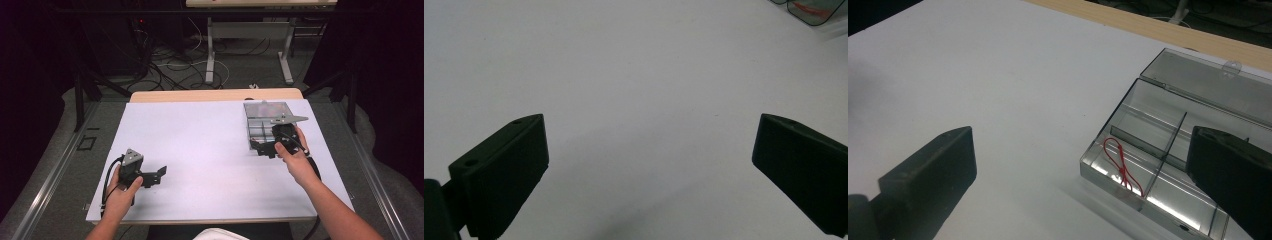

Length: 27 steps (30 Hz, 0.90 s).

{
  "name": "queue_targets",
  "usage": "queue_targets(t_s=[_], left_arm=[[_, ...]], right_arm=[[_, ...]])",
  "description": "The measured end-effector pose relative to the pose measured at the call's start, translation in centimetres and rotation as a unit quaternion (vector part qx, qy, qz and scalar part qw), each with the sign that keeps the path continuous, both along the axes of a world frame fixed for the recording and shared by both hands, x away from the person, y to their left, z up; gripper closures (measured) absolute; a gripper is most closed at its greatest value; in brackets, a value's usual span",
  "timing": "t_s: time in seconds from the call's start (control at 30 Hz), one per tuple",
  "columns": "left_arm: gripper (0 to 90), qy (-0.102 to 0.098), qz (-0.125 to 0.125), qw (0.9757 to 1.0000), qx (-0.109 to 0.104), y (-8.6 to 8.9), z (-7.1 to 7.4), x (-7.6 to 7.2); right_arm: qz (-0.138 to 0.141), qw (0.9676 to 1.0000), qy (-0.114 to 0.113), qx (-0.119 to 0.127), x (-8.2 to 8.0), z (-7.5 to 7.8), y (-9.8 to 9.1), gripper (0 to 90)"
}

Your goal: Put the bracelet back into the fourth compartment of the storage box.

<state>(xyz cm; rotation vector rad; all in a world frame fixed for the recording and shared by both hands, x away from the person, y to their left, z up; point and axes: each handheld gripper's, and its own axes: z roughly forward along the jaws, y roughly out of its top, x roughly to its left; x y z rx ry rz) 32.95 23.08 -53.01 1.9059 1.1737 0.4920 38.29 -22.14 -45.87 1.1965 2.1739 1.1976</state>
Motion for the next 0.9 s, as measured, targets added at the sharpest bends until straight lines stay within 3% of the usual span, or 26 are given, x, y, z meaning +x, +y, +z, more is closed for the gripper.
queue_targets(t_s=[0.27, 0.9], left_arm=[[1.7, 0.003, -0.002, 1.0000, 0.002, 0.0, 0.1, 0.0], [1.7, 0.005, 0.001, 1.0000, -0.003, 0.0, 0.1, -0.1]], right_arm=[[0.022, 0.9996, -0.015, -0.005, -1.6, -0.1, -0.6, 0.0], [0.006, 0.9995, -0.027, 0.017, -4.4, -1.8, -3.6, 0.0]])
